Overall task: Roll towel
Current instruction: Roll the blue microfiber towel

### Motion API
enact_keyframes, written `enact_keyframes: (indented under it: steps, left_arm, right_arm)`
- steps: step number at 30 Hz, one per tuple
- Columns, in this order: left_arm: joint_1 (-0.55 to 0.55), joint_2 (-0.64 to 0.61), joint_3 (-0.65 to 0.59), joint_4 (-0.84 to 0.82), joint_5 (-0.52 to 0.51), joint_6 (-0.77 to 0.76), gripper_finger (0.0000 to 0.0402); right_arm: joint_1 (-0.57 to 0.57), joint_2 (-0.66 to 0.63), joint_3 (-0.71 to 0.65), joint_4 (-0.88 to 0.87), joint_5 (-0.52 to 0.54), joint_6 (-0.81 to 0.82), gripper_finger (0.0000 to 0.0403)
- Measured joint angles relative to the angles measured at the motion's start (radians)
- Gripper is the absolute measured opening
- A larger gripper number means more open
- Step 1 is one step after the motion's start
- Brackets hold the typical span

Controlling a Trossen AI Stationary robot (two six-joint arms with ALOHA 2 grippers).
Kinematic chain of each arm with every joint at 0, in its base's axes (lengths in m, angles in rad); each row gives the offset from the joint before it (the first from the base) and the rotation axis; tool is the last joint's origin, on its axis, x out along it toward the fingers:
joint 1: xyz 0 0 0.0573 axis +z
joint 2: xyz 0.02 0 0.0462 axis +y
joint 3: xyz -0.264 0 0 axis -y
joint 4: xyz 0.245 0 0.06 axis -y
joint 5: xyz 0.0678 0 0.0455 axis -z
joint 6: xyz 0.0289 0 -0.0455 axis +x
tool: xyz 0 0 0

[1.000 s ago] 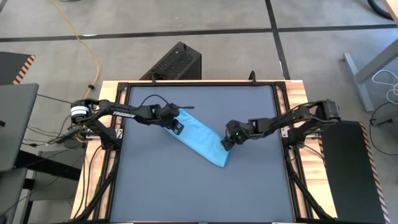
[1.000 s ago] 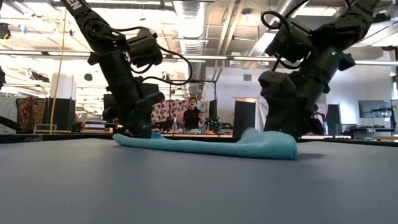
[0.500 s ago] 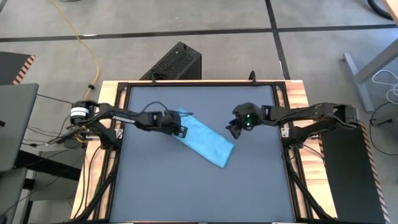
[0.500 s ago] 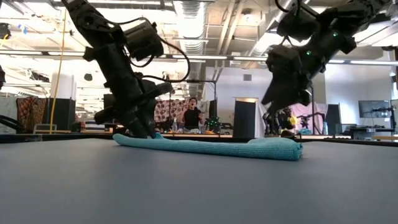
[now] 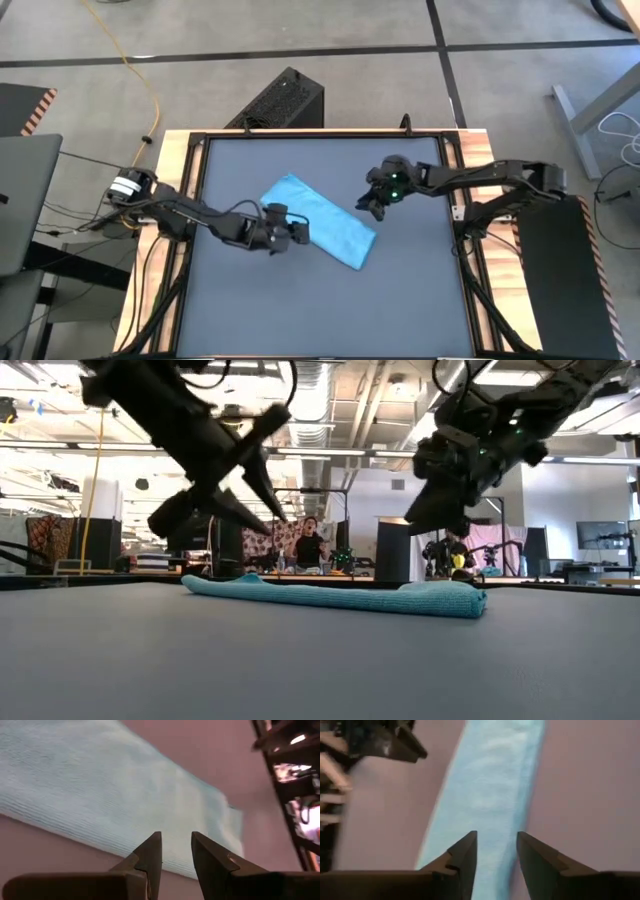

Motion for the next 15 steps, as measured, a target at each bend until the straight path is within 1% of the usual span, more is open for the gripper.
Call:
enact_keyframes:
  steps: [3,6,7,10,12,15]
  left_arm:
    - [-0.040,-0.003,0.020,0.002,-0.032,0.014,0.0093]
    - [-0.066,-0.009,0.027,0.001,-0.051,0.066,0.0093]
    - [-0.071,-0.016,0.027,-0.004,-0.056,0.087,0.0093]
    - [-0.089,-0.046,0.027,-0.025,-0.061,0.119,0.0093]
    - [-0.104,-0.071,0.027,-0.055,-0.076,0.139,0.0093]
    - [-0.128,-0.111,0.027,-0.153,-0.113,0.124,0.0093]
  right_arm:
    - [0.016,0.092,0.046,0.069,-0.064,0.056,0.0096]
    - [0.046,0.182,0.153,0.100,-0.091,0.028,0.0025]
    - [0.059,0.212,0.203,0.100,-0.092,0.009,0.0016]
    - [0.081,0.311,0.374,0.045,-0.114,-0.019,0.0019]
    - [0.086,0.384,0.491,-0.029,-0.138,-0.070,0.0018]
    - [0.086,0.499,0.656,-0.161,-0.145,-0.152,0.0014]
